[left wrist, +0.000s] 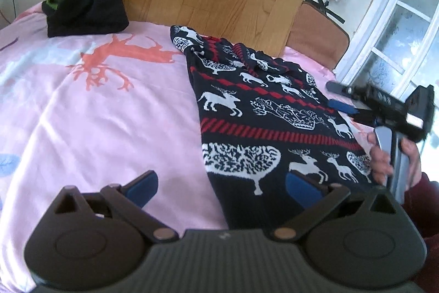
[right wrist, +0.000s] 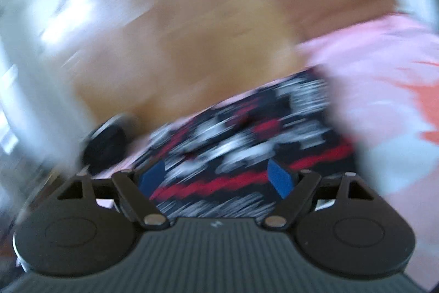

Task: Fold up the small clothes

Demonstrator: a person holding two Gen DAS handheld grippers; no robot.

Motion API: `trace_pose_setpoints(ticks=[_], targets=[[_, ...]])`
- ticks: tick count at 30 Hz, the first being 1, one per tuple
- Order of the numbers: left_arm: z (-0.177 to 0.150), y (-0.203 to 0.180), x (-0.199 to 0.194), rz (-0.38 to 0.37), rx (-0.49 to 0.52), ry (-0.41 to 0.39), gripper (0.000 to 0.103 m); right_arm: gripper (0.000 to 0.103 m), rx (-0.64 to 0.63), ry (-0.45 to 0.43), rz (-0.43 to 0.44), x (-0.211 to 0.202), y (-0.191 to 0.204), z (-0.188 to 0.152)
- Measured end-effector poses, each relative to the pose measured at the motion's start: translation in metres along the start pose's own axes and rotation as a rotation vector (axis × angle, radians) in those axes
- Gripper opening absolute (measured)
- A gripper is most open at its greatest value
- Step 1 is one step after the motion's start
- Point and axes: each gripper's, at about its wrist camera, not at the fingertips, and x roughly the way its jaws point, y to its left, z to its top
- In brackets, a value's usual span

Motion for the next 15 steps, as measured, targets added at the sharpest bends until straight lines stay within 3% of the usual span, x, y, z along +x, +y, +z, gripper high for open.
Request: trace_pose_setpoints(ticks=[3,5,7,8,11,15], targets=[[0.000,0.003,0.000,0.002,-0.018,0.020,0.103,0.079,-0.152,0.168,0.143,0.012,0.046,-0.017],[-0.002,0.003,0.000,-0.021,-0.035,0.033,0.101,0.069,-0.265,0.246,0.197,0.017,0.073,-0.034],[-0.004,0.001,0.000,-0.056,-0.050,0.057,0.091,0.059,-0.315,0.297,0.243,0.021,0.089,-0.046],[-0.005,-0.001,0.002,-0.073,-0.053,0.079,0.087,0.050,-0.323,0.317,0.263,0.022,0.093,-0.050],[-0.008,-0.012,0.007,-0.084,-0.018,0.132,0.077,0.034,-0.339,0.359,0.291,0.025,0.100,-0.061],[-0.007,-0.024,0.013,-0.098,0.031,0.196,0.058,0.026,-0.327,0.339,0.276,0.013,0.087,-0.058]])
